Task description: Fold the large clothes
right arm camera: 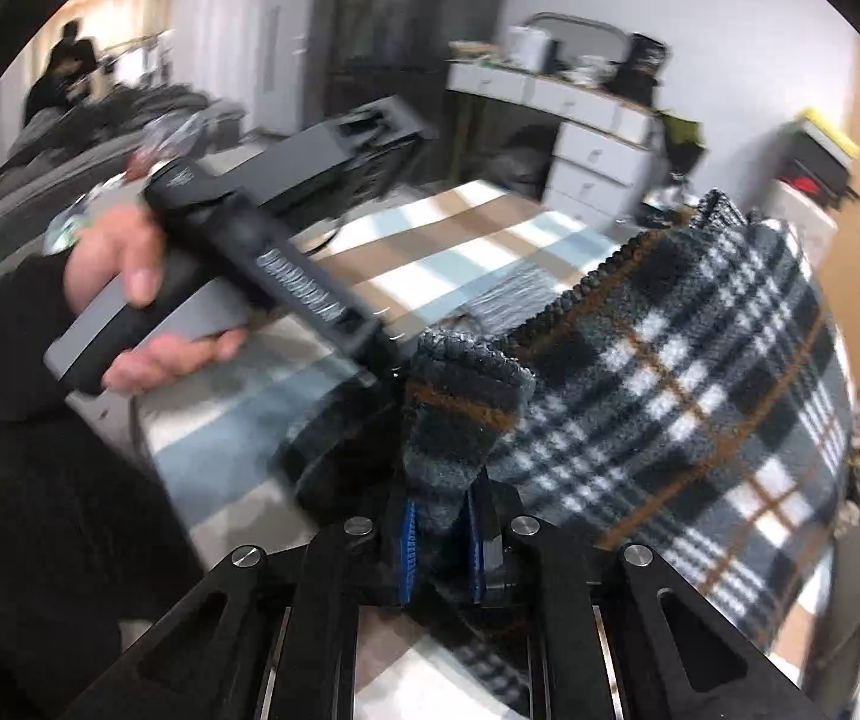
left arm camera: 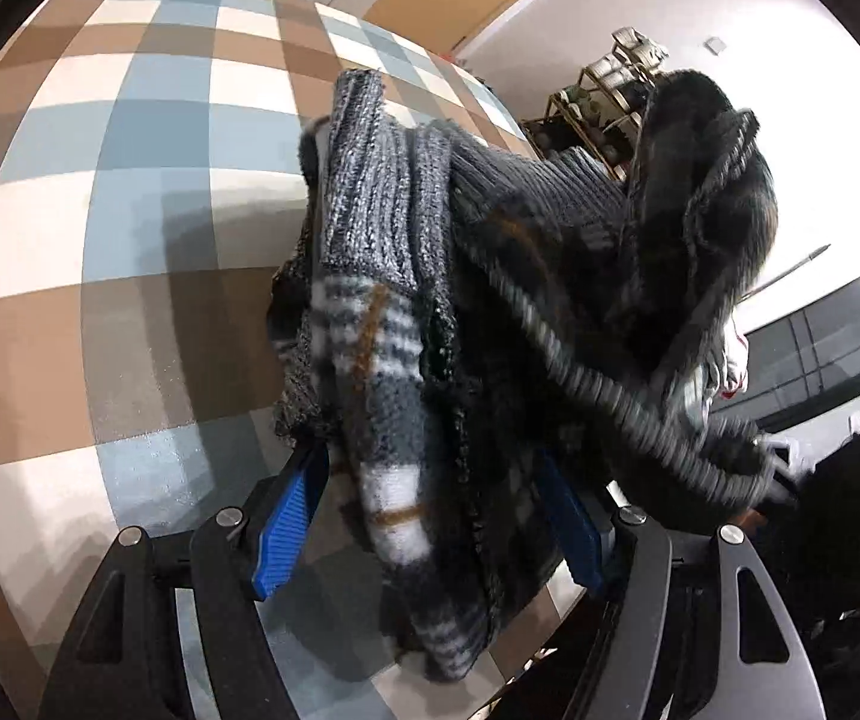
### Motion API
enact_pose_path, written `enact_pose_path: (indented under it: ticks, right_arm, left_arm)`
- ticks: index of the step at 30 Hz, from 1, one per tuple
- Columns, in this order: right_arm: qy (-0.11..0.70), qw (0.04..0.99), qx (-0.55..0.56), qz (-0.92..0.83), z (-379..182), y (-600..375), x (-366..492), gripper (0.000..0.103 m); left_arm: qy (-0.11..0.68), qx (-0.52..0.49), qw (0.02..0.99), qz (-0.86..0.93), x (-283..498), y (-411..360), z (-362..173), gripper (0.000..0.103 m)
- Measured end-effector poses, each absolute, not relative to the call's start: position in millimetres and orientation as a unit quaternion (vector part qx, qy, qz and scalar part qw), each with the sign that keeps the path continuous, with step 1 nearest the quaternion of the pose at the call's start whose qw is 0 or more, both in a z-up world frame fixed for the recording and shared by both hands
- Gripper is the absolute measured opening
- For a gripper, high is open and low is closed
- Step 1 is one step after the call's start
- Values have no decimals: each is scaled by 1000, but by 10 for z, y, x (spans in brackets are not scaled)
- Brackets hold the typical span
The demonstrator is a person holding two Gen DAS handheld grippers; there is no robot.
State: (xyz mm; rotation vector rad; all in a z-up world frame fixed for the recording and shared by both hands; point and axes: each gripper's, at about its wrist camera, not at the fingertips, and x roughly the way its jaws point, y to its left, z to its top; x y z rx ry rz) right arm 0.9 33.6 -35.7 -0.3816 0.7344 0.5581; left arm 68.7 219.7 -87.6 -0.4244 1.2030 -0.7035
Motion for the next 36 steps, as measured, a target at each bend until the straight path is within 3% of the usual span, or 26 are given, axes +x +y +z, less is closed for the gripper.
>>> enact_pose_path:
  ticks: [6, 12, 14, 19, 23, 24, 25, 28, 36]
  right_arm:
    - [411, 845, -58, 336, -583, 136, 226, 13]
    - [404, 837, 4, 370, -712, -43, 195, 14]
    - [397, 839, 22, 372, -774, -91, 192, 14]
    - [383, 850, 3, 361, -743, -57, 100, 14]
    - [374, 858, 11, 353, -767, -19, 123, 14]
    - [370, 860, 11, 350, -763, -3, 110, 14]
    - [367, 863, 13, 348, -767, 3, 102, 14]
    - [350, 869, 23, 349, -709, 33, 50, 14]
    - [358, 863, 56, 352, -681, 327, 61, 14]
  left_arm:
    - [518, -197, 776, -303, 641, 2324, -673, 66]
    - [415, -247, 791, -375, 444, 2430, 46, 71]
    - [424, -212, 787, -394, 470, 2125, 204, 79]
    - [491, -115, 771, -390, 623, 1517, 233, 79]
    - [517, -111, 768, -362, 696, 1476, 100, 78]
    - [523, -125, 765, -355, 718, 1506, 89, 59]
    - [533, -136, 758, -350, 721, 1569, 69, 32]
    - [533, -157, 756, -348, 749, 1666, 93, 27]
    - [556, -106, 759, -323, 799, 1583, 244, 25]
